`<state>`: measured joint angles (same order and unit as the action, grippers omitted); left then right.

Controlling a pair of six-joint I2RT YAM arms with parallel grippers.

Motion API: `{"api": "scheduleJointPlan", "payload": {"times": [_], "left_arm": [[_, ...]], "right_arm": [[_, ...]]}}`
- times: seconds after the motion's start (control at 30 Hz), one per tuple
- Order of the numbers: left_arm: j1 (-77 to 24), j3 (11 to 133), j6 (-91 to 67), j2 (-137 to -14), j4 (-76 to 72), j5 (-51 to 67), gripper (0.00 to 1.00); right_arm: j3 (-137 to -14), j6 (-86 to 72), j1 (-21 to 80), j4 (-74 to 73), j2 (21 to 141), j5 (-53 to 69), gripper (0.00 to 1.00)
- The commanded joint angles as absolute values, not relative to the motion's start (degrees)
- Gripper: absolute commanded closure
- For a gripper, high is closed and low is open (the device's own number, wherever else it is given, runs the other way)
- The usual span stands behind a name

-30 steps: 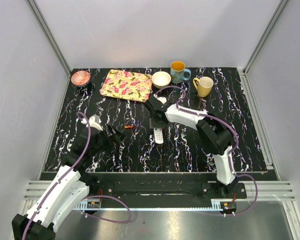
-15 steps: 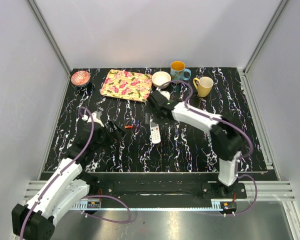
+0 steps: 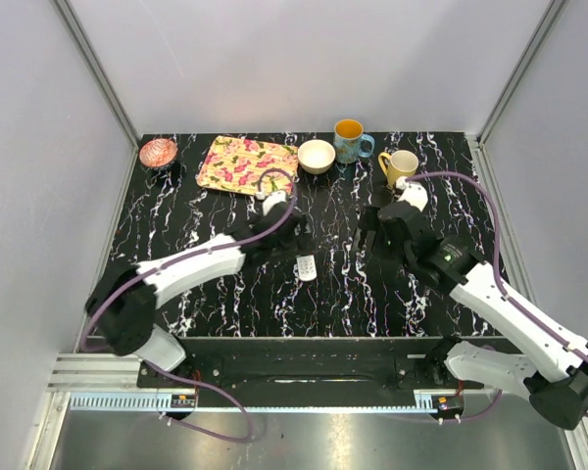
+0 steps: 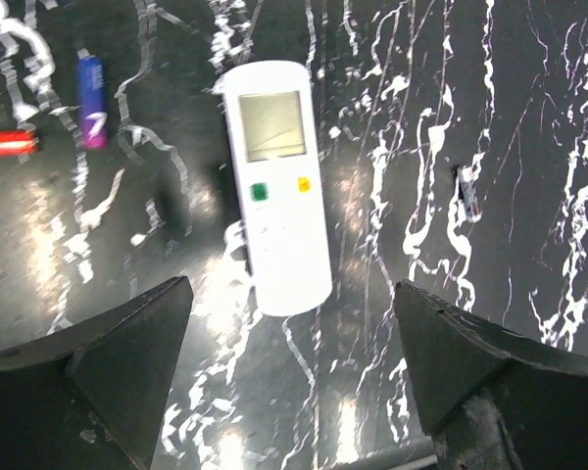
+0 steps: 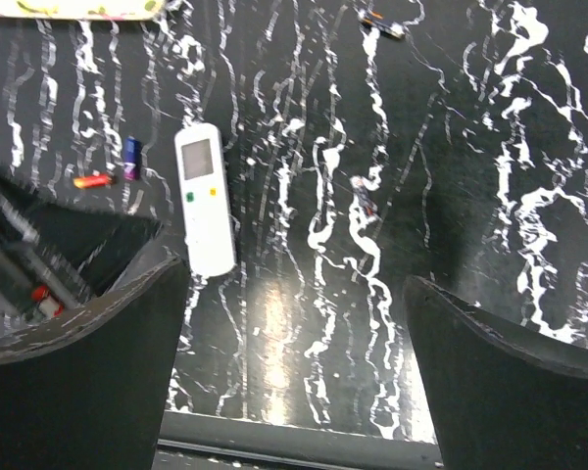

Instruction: Load the batteries into the remote control

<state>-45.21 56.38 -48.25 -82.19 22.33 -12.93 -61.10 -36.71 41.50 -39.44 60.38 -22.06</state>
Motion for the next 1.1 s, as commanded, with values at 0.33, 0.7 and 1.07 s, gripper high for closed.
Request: {"api": "scheduleJointPlan", "payload": {"times": [0.33,0.7,1.07], "left_arm": [[-48.43,83.14,-48.43,-109.24,35.15,-24.77,0.01],[-47.90,81.65,-49.48,-113.73,33.67,-24.00,0.15],[-46.94,80.34,-48.25,-116.11,31.30,-21.53,0.61]], "right_arm": [[-58.36,-32.61,41.66,-41.75,53.97,-23.12,0.00],[-57.13,-32.52,41.66,-41.57,52.12,-22.85,0.00],[-55.90,-33.49,41.57,-41.31,51.33,-21.97,0.00]]}}
